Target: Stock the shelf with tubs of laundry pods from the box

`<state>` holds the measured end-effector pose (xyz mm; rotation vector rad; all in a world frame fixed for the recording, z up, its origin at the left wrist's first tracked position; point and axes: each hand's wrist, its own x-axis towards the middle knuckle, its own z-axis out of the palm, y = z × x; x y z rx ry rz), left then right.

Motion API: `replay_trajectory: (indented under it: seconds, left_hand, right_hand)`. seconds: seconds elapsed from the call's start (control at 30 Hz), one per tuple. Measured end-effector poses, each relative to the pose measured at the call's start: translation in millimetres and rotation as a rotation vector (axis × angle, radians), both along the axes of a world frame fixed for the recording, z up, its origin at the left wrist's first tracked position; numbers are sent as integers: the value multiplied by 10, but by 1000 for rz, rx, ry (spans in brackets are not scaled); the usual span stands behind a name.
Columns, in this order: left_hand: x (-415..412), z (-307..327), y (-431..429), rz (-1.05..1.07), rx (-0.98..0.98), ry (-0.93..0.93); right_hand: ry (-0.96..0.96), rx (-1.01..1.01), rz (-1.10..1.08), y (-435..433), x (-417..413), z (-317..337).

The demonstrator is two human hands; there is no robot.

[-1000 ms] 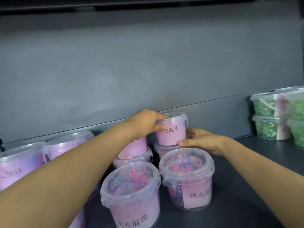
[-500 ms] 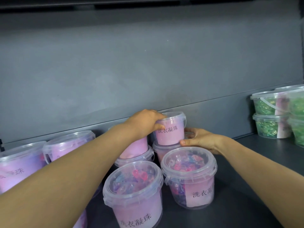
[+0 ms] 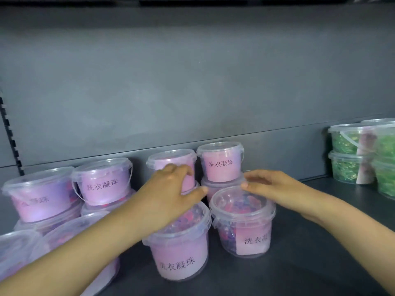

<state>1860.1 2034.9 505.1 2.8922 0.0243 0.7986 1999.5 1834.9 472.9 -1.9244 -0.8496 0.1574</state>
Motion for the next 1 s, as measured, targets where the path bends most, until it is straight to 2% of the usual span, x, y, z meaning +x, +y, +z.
replay_trajectory:
  seconds: [0.1, 0.27, 0.43, 0.57, 0.67, 0.73, 0.9, 1.0]
  left_hand:
    - [-376, -310, -34, 26, -19, 117]
    - [-345, -651, 109, -67, 14, -70]
    - [-283, -598, 145, -99, -4, -43]
    - [-285, -602, 126, -78, 16, -15]
    - [-285, -613, 107, -45, 36, -19]
    - [-290, -603, 98, -37, 87, -10]
    - [-329, -462, 49, 10, 149, 184]
    - [-425, -416, -28, 64, 194, 168]
  right_hand:
    - [-85, -117, -3, -66, -278, -38]
    - [-157, -122, -199, -50, -362, -84]
    - [-180, -113, -282, -7, -365, -96]
    - [-124, -108, -265, 6, -364, -68]
    - [-150, -101, -258, 0, -394, -58]
    - [-196, -149, -260, -10, -419, -44]
    - [-310, -351, -286, -40, -620, 74]
    - [-370, -369, -303, -83, -793, 51]
